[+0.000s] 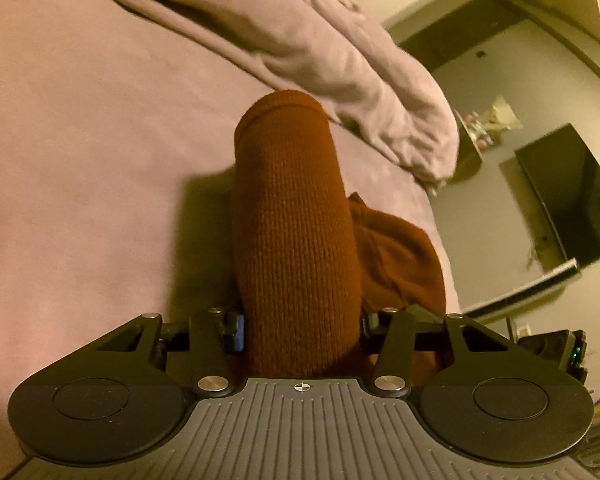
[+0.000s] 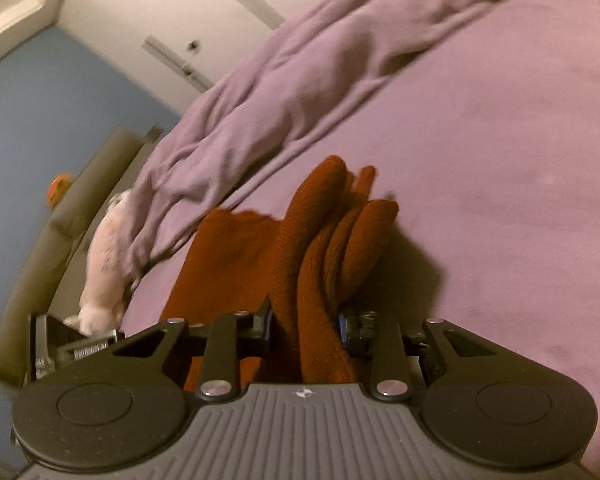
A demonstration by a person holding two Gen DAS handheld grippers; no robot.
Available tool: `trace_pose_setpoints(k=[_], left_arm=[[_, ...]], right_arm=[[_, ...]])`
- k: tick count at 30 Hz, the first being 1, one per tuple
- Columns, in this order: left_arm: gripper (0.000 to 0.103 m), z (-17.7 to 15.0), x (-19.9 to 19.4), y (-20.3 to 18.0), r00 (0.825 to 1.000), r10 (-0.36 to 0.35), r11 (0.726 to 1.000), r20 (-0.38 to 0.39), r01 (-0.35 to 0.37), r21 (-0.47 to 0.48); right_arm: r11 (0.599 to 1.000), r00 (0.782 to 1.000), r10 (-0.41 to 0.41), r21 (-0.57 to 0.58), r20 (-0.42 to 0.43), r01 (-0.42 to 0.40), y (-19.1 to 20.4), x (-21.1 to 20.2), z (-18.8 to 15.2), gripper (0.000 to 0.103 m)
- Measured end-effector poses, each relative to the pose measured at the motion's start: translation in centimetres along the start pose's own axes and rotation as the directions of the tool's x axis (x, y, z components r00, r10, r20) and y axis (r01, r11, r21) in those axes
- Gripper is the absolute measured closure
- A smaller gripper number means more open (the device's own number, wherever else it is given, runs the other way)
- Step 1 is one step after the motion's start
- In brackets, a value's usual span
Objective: Fold small clothes
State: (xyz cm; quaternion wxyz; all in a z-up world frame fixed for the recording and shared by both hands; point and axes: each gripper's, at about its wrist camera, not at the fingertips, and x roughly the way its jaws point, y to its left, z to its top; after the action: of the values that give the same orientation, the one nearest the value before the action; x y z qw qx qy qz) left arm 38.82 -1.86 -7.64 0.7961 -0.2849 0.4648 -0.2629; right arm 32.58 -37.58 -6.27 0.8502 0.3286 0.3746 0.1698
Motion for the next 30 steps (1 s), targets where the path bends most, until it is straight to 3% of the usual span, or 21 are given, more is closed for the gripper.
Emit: trace_pose_setpoints(k=[4, 7, 10, 13, 15, 20, 22, 23, 24, 26, 27, 29, 30], left_arm=[[0.049, -0.1, -4.0, 1.9, 0.987, 0.161, 0.984, 0.018, -0.162, 0.071], [0.043, -0.9, -5.1, 3.9, 0.945, 0.326, 0.942, -0.004, -0.325, 0.086], [0.038, -1.7, -7.2, 4.3, 0.941, 0.333, 0.935, 0.064, -0.338, 0.107], [0.031, -1.3, -9.0, 2.7, 0.903, 0.384, 0.895, 0.194, -0.415, 0.161], [0.018, -0.4, -8.8, 1.9, 0.888, 0.394, 0.882, 0.235, -0.438, 0.174], [0.017, 2.2, -5.7, 1.2, 0.881, 0.395, 0.889, 0.261, -0.438, 0.133], [0.017, 2.7, -3.2, 1.3, 0.855, 0.446, 0.86, 0.265, -0.491, 0.138], [0.017, 2.8, -1.7, 1.6, 0.848, 0.461, 0.845, 0.263, -0.51, 0.163], [0.017, 2.7, -0.6, 2.0, 0.836, 0.484, 0.826, 0.257, -0.534, 0.18], [0.018, 2.3, 1.6, 3.0, 0.799, 0.545, 0.778, 0.252, -0.595, 0.202], [0.017, 2.1, 2.4, 3.6, 0.798, 0.55, 0.774, 0.245, -0.598, 0.211], [0.011, 1.8, 2.9, 5.1, 0.794, 0.545, 0.787, 0.267, -0.595, 0.164], [0.01, 1.6, 2.7, 5.8, 0.794, 0.54, 0.801, 0.279, -0.586, 0.12]], right_arm=[[0.998, 0.998, 0.05, -0.022, -0.042, -0.051, 2.9, 2.7, -1.7, 0.076], [1.0, 0.997, 0.019, -0.01, -0.069, -0.02, 3.7, 4.7, -3.5, 0.077], [0.987, 0.99, -0.139, -0.093, -0.039, 0.135, 5.2, 4.8, -5.0, 0.069], [0.952, 0.976, -0.219, -0.213, 0.017, 0.218, 7.8, 3.7, -5.6, 0.069], [0.925, 0.968, -0.247, -0.284, 0.052, 0.251, 10.0, 3.7, -5.1, 0.068], [0.906, 0.966, -0.249, -0.336, 0.067, 0.257, 13.9, 7.4, -3.1, 0.068], [0.893, 0.956, -0.291, -0.346, 0.045, 0.288, 14.6, 10.1, -2.1, 0.071], [0.885, 0.948, -0.316, -0.349, 0.034, 0.308, 14.8, 11.4, -1.9, 0.08], [0.877, 0.939, -0.342, -0.351, 0.025, 0.328, 14.8, 12.8, -1.6, 0.083], [0.845, 0.922, -0.387, -0.39, 0.024, 0.365, 14.7, 15.0, -1.8, 0.083], [0.816, 0.909, -0.416, -0.425, 0.036, 0.391, 14.4, 16.1, -2.1, 0.083], [0.761, 0.89, -0.448, -0.489, 0.079, 0.426, 12.9, 17.2, -3.4, 0.083], [0.724, 0.892, -0.435, -0.54, 0.127, 0.43, 12.2, 17.5, -4.4, 0.082]])
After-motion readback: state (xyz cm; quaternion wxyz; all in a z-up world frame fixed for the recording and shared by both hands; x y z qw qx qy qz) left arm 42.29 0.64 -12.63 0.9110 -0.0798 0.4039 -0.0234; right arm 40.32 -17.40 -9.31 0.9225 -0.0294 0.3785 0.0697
